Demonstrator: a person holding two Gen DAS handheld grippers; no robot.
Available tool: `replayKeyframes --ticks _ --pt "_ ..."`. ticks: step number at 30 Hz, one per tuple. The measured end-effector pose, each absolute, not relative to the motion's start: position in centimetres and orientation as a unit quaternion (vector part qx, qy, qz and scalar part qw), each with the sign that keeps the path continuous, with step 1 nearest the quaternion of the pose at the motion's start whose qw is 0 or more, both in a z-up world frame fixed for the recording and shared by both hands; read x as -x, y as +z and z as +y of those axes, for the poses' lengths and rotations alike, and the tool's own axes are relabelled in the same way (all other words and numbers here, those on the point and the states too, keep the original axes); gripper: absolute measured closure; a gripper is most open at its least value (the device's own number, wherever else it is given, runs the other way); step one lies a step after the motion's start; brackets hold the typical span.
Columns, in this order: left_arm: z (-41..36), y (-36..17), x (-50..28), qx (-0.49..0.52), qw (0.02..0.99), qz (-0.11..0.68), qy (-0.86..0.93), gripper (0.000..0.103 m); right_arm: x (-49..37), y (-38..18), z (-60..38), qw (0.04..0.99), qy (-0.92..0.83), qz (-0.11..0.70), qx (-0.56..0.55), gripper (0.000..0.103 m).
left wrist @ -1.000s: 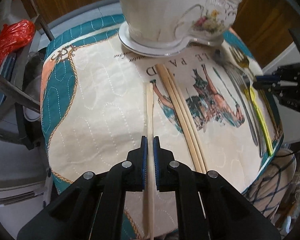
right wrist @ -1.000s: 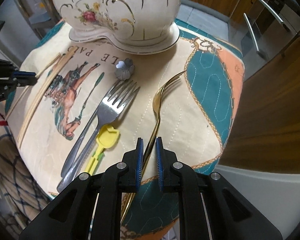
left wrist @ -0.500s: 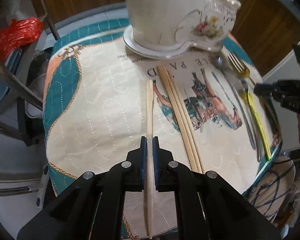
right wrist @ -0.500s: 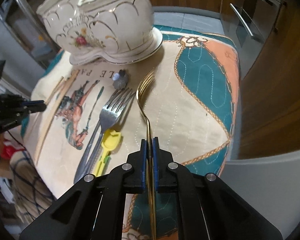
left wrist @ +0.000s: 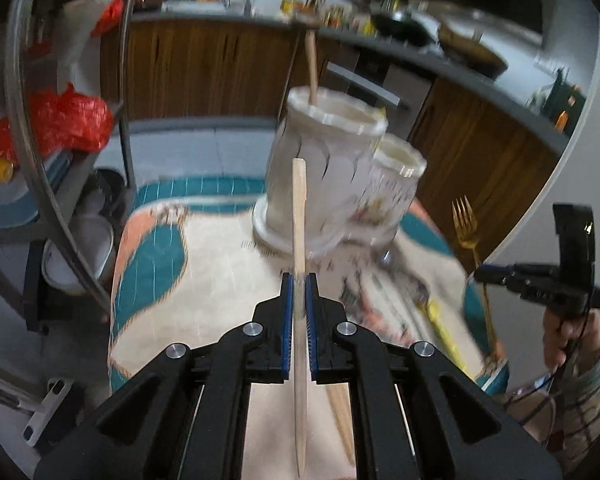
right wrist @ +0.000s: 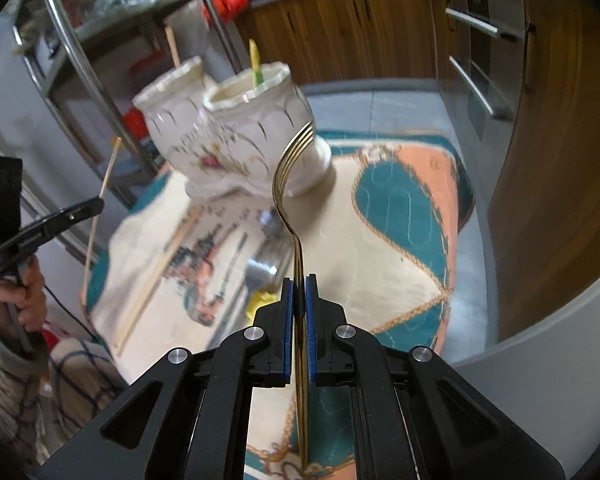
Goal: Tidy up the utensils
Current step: 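Lift chopstick into the tall cup while the right tool carries the gold fork to the short cup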
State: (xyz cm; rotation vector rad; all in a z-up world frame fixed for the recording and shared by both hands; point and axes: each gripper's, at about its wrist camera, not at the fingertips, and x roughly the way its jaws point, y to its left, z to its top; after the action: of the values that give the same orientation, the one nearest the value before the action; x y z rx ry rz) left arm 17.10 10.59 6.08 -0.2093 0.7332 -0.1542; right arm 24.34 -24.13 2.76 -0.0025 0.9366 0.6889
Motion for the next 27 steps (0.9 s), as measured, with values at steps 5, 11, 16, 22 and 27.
replayKeyframes --ticks 5,11,16,22,27 --pt "10.3 8.1 -16.3 0.099 0.953 0.277 -0.071 0.097 -23.7 5.0 -24.3 0.855 0.34 0.391 -0.026 0.096" --pt "9.7 9.3 -16.1 0.111 0.971 0.201 -0.063 0.097 -23.1 6.9 -23.8 0.87 0.356 0.338 -0.045 0.096" --pt "9.7 9.7 -17.0 0.133 0.975 0.165 -0.065 0.097 -23.4 7.3 -23.2 0.878 0.36 0.312 -0.047 0.096" --pt "8.9 10.8 -17.9 0.126 0.981 0.123 -0.075 0.097 -24.2 7.7 -22.7 0.885 0.362 0.288 -0.048 0.096" --pt "8.5 12.6 -18.8 0.112 0.987 0.083 -0.078 0.097 -25.2 8.7 -22.3 0.887 0.369 0.271 -0.055 0.096"
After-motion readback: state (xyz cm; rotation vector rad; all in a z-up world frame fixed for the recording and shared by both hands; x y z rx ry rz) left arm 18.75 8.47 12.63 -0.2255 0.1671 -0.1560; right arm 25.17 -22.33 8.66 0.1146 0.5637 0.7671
